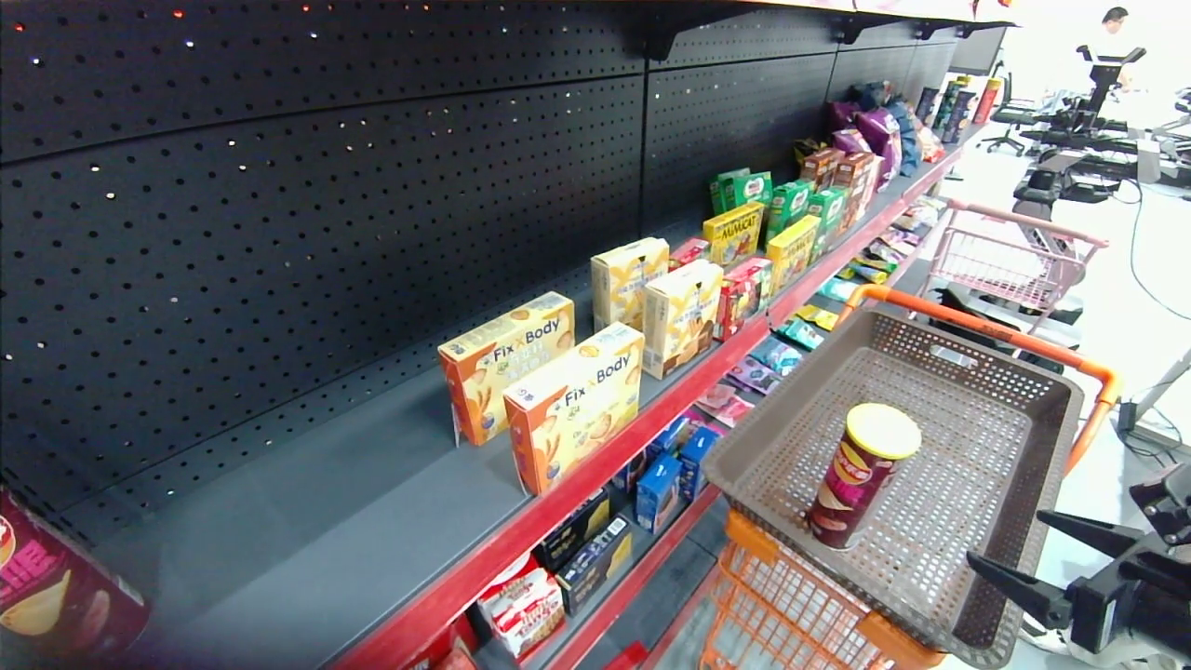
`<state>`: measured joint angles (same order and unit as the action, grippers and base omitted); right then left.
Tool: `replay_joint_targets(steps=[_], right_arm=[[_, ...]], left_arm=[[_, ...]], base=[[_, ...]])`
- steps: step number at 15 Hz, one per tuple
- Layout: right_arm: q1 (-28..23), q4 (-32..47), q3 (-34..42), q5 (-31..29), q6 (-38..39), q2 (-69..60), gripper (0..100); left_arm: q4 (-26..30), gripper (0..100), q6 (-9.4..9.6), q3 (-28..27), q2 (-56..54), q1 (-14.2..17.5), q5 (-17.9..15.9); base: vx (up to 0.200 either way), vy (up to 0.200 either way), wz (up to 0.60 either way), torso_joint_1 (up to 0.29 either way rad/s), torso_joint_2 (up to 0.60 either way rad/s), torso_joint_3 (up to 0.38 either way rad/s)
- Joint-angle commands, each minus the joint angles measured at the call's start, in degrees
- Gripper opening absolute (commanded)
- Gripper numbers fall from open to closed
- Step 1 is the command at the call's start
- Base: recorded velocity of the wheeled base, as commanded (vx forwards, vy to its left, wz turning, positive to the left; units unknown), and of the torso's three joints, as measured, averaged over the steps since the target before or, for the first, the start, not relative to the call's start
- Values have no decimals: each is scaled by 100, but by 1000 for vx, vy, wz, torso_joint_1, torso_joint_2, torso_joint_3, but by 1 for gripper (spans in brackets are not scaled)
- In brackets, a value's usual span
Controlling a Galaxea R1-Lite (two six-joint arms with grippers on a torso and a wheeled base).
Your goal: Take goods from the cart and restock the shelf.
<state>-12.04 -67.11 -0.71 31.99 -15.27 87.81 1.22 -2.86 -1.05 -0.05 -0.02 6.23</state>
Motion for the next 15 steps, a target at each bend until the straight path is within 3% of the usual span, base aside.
replay_joint_targets(steps=[1,6,15], right_arm=[[290,-92,44,18,-2,483,100],[493,-725,-26,18,33,1186,100],[695,-1630,-984,27,77,2619,100]], left_arm=[[1,100,-4,-1,5,2,1],[1,100,-4,-1,5,-6,1],[1,100,-4,-1,5,-6,1]], base=[[0,0,0,0,0,0],[0,0,0,0,0,0],[0,0,0,0,0,0]])
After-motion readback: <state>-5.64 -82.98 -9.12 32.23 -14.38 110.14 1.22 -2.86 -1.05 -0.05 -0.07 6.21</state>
